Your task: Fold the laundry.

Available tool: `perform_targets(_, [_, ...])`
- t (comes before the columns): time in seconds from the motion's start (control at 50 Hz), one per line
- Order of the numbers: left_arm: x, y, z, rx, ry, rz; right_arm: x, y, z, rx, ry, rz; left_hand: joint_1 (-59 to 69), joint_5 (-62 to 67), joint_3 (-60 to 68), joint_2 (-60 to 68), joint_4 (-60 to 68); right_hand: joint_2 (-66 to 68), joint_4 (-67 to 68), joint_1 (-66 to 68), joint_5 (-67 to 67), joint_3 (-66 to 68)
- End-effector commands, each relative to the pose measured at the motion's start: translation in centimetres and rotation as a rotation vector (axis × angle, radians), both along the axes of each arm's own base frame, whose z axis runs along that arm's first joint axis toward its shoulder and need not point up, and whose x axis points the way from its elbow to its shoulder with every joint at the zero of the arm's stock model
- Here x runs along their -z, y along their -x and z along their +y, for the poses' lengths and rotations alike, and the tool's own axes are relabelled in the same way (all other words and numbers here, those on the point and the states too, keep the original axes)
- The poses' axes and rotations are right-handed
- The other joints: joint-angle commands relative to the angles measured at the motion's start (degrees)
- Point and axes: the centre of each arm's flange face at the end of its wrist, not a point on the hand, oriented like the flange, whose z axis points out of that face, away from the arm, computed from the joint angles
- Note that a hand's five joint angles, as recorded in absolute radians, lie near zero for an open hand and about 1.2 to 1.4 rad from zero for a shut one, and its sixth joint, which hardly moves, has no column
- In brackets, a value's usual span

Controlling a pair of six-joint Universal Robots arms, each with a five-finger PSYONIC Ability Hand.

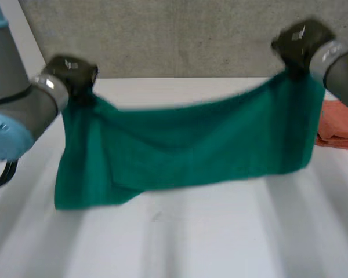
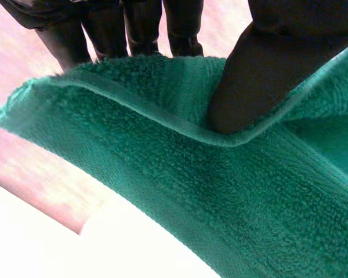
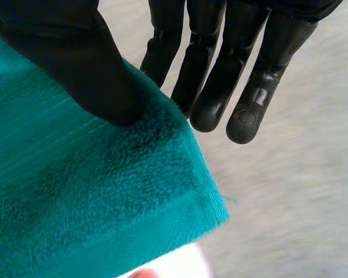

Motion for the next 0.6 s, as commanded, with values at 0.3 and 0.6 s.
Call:
perform_targets(0.3, [-8.4,-1.2,0.8,-0.051,0.481,0.194,-6.4,-0.6,0.7,-0.103,0.387,-0.307,16.00,13.92,11.72,11.67,11.31,12.84,11.97,23.65,13.59,12.45])
perform_targets(0.6, [11.2,-4.5,1.6,-0.139,-0.097,0.063,12.5,0.1,7.7,-0.212,-0.199,-0.085,16.00,13.92,11.72,11.67,11.31,12.84,11.97,23.65,13.59,12.45])
